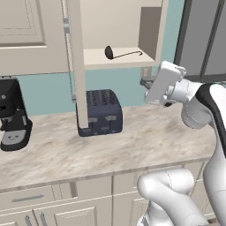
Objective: Open the cabinet and move the ladle to the pot. Then close the cabinet.
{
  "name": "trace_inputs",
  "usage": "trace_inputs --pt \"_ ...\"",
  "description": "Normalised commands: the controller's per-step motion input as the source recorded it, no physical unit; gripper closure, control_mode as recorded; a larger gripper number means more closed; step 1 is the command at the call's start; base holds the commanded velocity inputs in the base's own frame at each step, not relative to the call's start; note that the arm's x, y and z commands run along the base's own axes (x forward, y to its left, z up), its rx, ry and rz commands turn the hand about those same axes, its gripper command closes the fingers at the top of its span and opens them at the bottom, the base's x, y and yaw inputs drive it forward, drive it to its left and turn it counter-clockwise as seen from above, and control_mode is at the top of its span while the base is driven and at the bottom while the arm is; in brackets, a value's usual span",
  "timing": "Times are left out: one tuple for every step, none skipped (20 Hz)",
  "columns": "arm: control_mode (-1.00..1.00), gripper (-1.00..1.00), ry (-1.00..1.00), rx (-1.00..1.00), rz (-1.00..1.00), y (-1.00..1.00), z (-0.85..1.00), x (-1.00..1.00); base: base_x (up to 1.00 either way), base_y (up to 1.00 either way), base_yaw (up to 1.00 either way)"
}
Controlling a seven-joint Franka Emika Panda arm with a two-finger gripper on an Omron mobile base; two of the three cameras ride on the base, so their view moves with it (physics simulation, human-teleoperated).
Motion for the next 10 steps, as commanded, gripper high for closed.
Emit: trace_inputs --pt "-1.0 -1.0 0.08 -0.15 -0.1 0.0 0.01 0.23 0.0 0.0 0.0" --pt "-1.0 -1.0 0.07 -0.15 -0.09 0.0 0.05 0.22 0.0 0.0 0.0" --pt "-1.0 -1.0 0.05 -0.15 -0.09 0.0 0.02 0.21 0.0 0.0 0.0" --pt "-1.0 -1.0 0.0 -0.13 -0.07 0.0 0.04 0.18 0.0 0.0 0.0" --pt "-1.0 -1.0 0.0 -0.1 -0.04 0.0 0.01 0.21 0.0 0.0 0.0" --pt "-1.0 -1.0 0.0 -0.07 -0.01 0.0 0.0 0.2 0.0 0.0 0.0" --pt "-1.0 -1.0 -0.03 -0.05 0.0 0.0 0.0 0.19 0.0 0.0 0.0" --pt "-1.0 -1.0 -0.06 0.0 0.0 0.0 0.0 0.15 0.0 0.0 0.0" --pt "-1.0 -1.0 -0.05 0.0 0.0 -0.06 0.0 0.12 0.0 0.0 0.0" --pt "-1.0 -1.0 -0.01 0.0 0.0 -0.08 0.0 0.15 0.0 0.0 0.0"
